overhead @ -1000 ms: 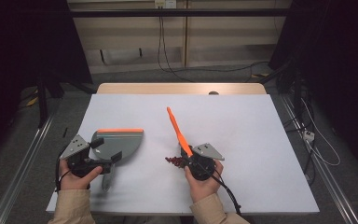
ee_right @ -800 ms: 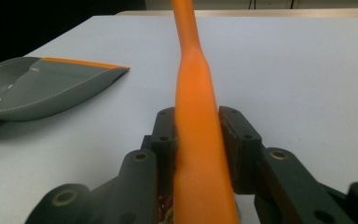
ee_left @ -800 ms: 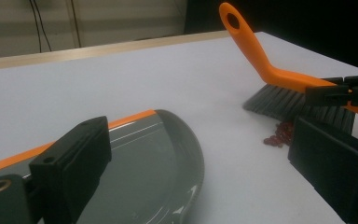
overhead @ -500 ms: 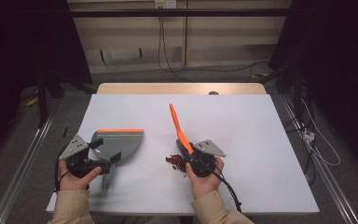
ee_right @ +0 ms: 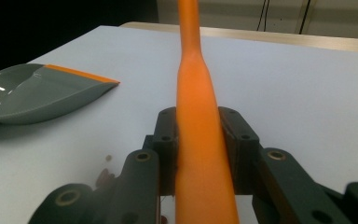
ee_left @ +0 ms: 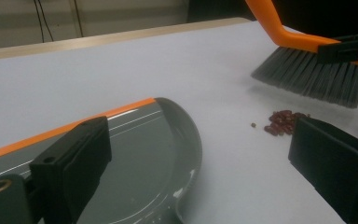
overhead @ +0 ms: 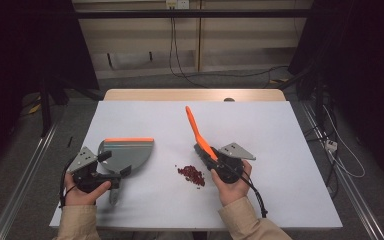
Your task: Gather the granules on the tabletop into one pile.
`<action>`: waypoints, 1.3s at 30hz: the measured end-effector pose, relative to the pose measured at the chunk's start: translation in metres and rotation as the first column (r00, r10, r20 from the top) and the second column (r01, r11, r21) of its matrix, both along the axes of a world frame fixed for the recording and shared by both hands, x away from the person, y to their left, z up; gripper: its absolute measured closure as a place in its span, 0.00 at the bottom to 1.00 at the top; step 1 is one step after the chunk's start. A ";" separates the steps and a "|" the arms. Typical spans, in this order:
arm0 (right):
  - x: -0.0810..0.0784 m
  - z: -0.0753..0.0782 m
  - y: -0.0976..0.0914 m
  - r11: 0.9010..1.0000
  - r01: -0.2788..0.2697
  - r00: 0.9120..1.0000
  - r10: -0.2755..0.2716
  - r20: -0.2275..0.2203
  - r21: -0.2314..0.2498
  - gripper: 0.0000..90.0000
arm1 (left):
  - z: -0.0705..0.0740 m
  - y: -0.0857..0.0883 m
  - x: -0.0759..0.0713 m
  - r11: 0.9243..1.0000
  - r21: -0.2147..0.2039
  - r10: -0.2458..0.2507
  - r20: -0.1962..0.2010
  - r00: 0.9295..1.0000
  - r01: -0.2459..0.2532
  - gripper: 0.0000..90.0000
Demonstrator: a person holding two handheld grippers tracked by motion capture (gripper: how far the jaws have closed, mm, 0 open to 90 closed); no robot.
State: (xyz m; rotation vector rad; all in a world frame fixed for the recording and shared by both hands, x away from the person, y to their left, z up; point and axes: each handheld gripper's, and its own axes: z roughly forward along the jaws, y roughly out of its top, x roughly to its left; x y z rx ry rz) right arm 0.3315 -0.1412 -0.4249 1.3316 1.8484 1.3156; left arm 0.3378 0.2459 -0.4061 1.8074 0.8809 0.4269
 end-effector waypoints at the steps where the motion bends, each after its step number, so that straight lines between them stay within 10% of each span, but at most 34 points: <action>1: 0.000 0.001 -0.002 1.000 -0.010 1.000 0.010 -0.006 0.000 0.78 | 0.000 -0.001 -0.001 1.000 0.010 -0.003 -0.005 1.000 0.003 0.06; 25: 0.002 0.010 -0.064 0.985 -0.172 0.984 0.172 0.036 -0.012 0.78 | -0.016 -0.006 -0.017 0.992 0.108 0.081 -0.089 0.993 -0.071 0.06; 39: -0.007 0.012 -0.095 0.985 -0.172 0.984 0.173 0.049 -0.023 0.78 | -0.022 -0.007 -0.019 0.978 0.173 0.137 -0.115 0.984 -0.116 0.07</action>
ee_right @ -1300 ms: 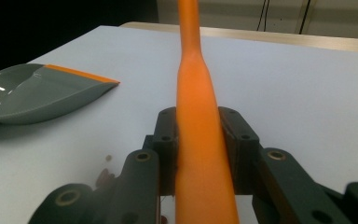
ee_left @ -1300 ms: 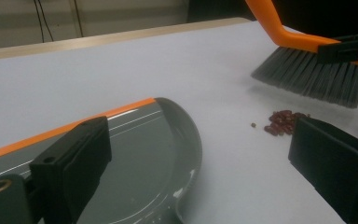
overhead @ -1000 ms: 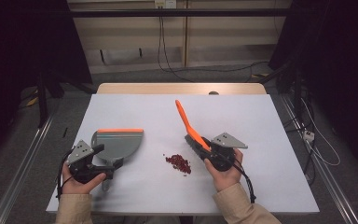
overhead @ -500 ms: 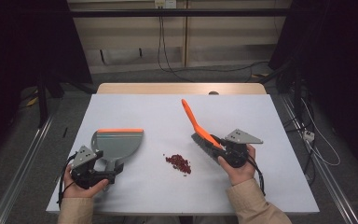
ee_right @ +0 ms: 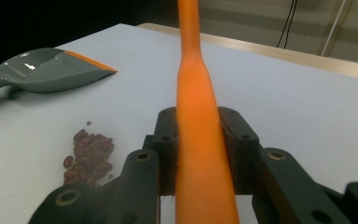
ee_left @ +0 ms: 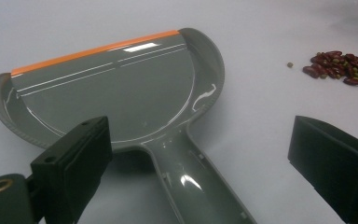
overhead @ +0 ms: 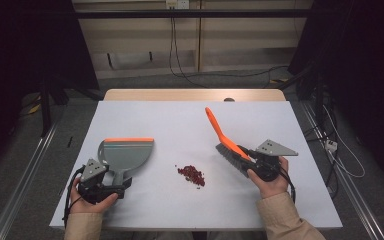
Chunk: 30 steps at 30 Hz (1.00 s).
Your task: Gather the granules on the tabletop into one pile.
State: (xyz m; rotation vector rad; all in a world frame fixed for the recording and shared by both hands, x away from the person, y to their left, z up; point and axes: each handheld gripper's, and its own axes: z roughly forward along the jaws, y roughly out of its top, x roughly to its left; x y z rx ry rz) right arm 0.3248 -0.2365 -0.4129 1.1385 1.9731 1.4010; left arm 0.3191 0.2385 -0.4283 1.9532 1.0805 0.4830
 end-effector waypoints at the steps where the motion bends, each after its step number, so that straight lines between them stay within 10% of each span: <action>1: -0.001 0.000 -0.002 1.000 -0.003 1.000 0.003 0.002 0.000 0.78 | -0.001 0.000 0.000 1.000 -0.001 0.004 0.000 1.000 -0.004 0.07; 30: -0.010 -0.001 -0.024 0.999 0.016 1.000 -0.017 0.018 0.031 0.78 | -0.009 0.006 0.001 0.990 0.086 0.115 -0.068 0.991 -0.109 0.20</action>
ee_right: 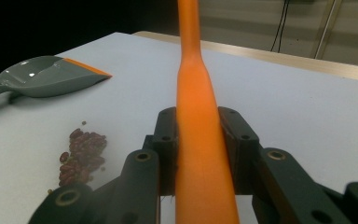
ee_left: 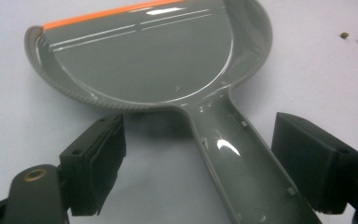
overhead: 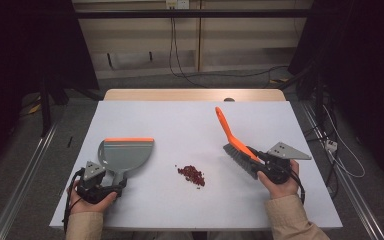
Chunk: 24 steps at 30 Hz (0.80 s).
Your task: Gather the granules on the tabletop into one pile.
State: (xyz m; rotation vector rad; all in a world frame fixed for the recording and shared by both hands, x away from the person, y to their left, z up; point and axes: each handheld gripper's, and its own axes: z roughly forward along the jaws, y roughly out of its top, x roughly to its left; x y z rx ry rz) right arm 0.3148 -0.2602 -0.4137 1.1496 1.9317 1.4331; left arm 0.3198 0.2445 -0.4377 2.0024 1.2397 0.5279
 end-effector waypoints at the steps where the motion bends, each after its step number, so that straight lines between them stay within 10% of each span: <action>1: 0.000 0.000 0.000 1.000 0.004 1.000 -0.004 0.000 0.001 0.78 | 0.000 0.001 0.000 1.000 0.002 0.005 0.000 1.000 -0.005 0.21; 24: 0.001 0.001 -0.001 1.000 0.020 1.000 -0.020 0.006 0.005 0.78 | 0.003 0.004 0.013 1.000 0.019 0.014 -0.045 0.999 -0.014 0.45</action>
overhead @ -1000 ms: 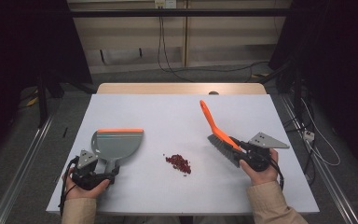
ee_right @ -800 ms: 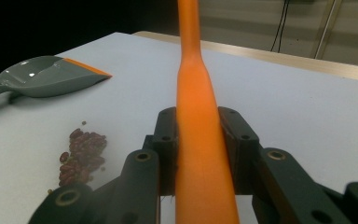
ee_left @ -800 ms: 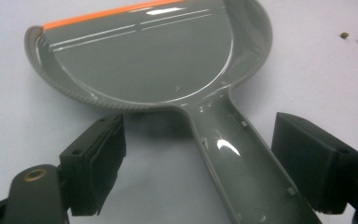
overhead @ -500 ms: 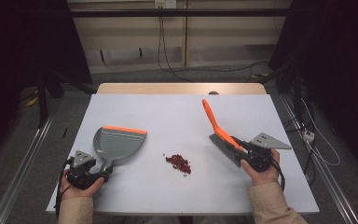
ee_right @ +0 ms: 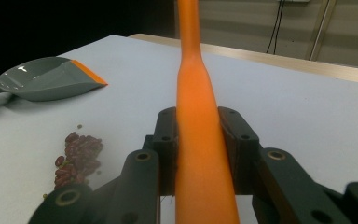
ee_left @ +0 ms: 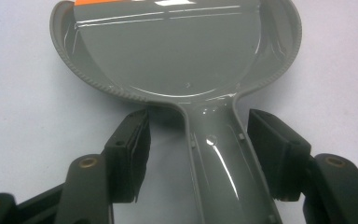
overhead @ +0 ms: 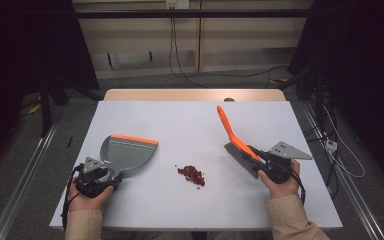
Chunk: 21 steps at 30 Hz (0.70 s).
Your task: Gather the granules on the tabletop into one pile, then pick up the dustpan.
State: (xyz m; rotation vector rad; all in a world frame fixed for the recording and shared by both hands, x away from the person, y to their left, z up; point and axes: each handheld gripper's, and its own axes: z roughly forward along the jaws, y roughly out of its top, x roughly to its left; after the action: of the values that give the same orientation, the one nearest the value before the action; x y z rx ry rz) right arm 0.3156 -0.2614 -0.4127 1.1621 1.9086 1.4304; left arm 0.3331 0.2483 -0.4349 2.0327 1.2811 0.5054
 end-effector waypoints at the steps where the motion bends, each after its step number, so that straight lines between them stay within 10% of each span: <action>1: 0.000 0.000 0.001 1.000 0.000 1.000 0.000 -0.002 0.007 0.78 | 0.000 0.000 0.001 1.000 0.004 -0.004 0.000 1.000 0.004 0.45; 13: 0.000 0.001 0.002 1.000 -0.005 1.000 0.005 0.000 0.005 0.78 | -0.002 -0.003 0.009 1.000 0.006 0.012 -0.030 0.999 -0.012 0.49; 21: -0.001 0.001 0.000 1.000 0.001 1.000 -0.001 0.001 0.008 0.78 | -0.002 -0.005 0.013 1.000 0.020 0.009 -0.044 0.999 -0.008 0.69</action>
State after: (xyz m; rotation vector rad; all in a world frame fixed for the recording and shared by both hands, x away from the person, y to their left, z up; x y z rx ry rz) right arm 0.3147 -0.2612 -0.4119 1.1656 1.9030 1.4398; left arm 0.3457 0.2428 -0.4370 2.0664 1.3156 0.4816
